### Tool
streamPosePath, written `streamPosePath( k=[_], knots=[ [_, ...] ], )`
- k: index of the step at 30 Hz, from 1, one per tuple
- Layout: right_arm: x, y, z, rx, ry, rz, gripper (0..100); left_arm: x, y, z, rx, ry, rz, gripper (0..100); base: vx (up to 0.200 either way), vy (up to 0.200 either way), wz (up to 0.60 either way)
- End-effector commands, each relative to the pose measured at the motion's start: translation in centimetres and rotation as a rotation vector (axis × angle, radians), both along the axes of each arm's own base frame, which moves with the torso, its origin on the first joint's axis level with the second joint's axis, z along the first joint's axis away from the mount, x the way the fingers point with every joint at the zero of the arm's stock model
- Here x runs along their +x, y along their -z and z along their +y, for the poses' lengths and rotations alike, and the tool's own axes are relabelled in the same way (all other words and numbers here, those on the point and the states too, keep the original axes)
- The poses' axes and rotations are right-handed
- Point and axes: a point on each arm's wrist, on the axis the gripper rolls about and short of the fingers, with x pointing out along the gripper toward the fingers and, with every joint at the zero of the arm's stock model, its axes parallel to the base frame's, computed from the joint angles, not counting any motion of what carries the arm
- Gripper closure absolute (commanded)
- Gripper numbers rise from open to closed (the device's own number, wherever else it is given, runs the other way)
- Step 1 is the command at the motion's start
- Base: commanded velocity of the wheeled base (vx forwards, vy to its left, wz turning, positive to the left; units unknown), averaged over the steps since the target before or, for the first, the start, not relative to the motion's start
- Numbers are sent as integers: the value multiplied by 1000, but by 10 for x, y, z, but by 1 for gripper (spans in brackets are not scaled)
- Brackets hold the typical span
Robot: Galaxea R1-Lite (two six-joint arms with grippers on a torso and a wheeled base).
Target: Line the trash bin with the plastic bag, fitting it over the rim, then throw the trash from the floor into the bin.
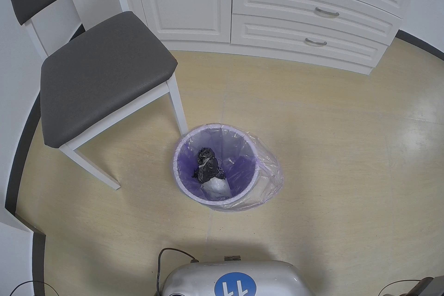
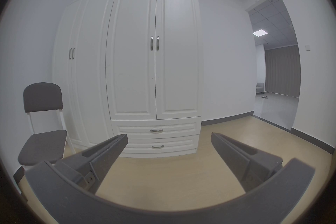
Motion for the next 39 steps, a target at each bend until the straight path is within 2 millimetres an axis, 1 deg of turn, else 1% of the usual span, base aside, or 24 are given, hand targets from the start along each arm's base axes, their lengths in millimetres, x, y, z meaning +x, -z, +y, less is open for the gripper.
streamPosePath(
  k=[1, 5, 6, 7, 11, 16, 19, 21, 22, 23, 24, 25, 26, 27, 28, 30, 33, 35, 36, 39],
  knots=[
    [-54, -2, -8, 16, -2, -74, 0, -42, -9, 7, 0, -35, -75, 0, 0, 0, 0],
    [-87, 9, -13, 13, 3, -56, 0, -68, -13, 11, 0, -57, -94, 0, 0, 0, 0],
    [-91, 11, -14, 12, 5, -50, 0, -70, -13, 11, 1, -64, -94, 0, 0, 0, 0],
    [-104, 18, -16, 9, 9, -35, 0, -81, -13, 11, 2, -86, -106, 0, 0, 0, 0],
    [-132, 32, -19, 6, 17, -15, 0, -101, -10, 12, 4, -113, -104, 0, 0, 0, 0],
    [-157, 41, -23, 13, 25, -59, 0, -120, -8, 13, 6, -122, -86, 0, 0, 0, 0],
    [-173, 50, -22, 14, 72, -74, 0, -135, -8, 12, 8, -139, -75, 0, 0, 0, 0],
    [-180, 56, -20, 13, 102, -71, 0, -143, -7, 12, 9, -147, -66, 0, 0, 0, 0],
    [-181, 56, -19, 13, 105, -72, 0, -143, -7, 12, 9, -147, -64, 0, 0, 0, 0],
    [-185, 60, -18, 12, 113, -76, 0, -148, -7, 12, 10, -148, -60, 0, 0, 0, 0],
    [-191, 63, -17, 19, 106, -97, 0, -156, -5, 12, 11, -148, -64, 0, 0, 0, 0],
    [-191, 63, -17, 19, 106, -97, 0, -156, -5, 12, 11, -148, -64, 0, 0, 0, 0],
    [-195, 68, -17, 23, 75, -115, 0, -166, -1, 13, 9, -149, -76, 0, 0, 0, 0],
    [-196, 71, -17, 24, 66, -119, 0, -171, 1, 13, 9, -149, -79, 0, 0, 0, 0],
    [-196, 71, -17, 24, 66, -119, 0, -171, 1, 13, 9, -149, -79, 0, 0, 0, 0],
    [-202, 79, -19, 28, 50, -125, 0, -183, 7, 13, 10, -147, -79, 0, 0, 0, 0],
    [-203, 82, -18, 34, 46, -128, 0, -189, 8, 14, 10, -147, -76, 0, 0, 0, 0],
    [-207, 86, -16, 52, 35, -151, 0, -194, 9, 13, 12, -151, -71, 0, 0, 0, 0],
    [-209, 91, -15, 38, 18, -160, 0, -197, 8, 13, 13, -154, -75, 0, 0, 0, 0],
    [-207, 97, -13, 25, -3, -162, 0, -203, 6, 12, 19, -158, -75, 0, 0, 0, 0]
  ],
)
